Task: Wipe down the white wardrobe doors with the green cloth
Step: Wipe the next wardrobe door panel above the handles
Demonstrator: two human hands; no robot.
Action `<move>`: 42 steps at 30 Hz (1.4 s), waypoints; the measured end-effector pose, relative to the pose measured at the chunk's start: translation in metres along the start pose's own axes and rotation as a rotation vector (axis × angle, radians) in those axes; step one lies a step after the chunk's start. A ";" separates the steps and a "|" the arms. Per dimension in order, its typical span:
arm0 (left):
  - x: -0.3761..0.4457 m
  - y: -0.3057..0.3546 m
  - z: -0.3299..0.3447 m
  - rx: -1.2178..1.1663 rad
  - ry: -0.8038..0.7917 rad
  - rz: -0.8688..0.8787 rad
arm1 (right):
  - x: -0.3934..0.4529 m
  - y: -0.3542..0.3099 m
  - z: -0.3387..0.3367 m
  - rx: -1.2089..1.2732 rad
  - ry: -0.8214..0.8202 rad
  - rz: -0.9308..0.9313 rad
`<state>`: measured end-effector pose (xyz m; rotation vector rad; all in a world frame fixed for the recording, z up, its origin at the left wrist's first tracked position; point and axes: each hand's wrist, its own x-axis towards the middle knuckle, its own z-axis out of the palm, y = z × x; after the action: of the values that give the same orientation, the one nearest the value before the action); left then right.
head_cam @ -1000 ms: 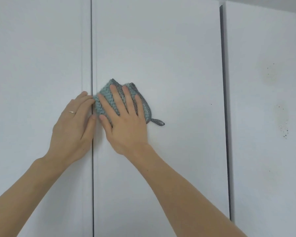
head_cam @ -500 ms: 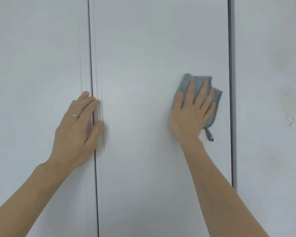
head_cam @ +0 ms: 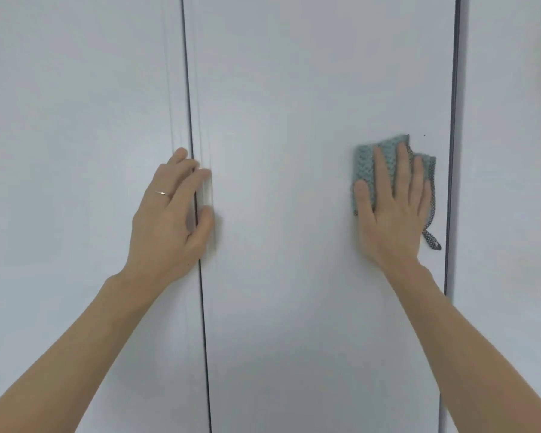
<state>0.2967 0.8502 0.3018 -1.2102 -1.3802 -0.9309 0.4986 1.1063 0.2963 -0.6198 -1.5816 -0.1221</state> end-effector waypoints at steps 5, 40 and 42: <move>-0.014 0.000 -0.003 0.062 0.026 -0.002 | -0.008 -0.055 0.024 -0.036 0.204 0.280; -0.032 -0.011 -0.002 0.135 -0.002 0.109 | -0.075 0.024 0.011 0.005 0.000 0.102; -0.032 -0.011 -0.002 0.130 -0.004 0.112 | -0.075 0.016 0.019 0.010 0.070 0.307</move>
<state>0.2857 0.8401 0.2718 -1.1778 -1.3411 -0.7497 0.4876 1.1043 0.2186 -0.8336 -1.4010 0.0928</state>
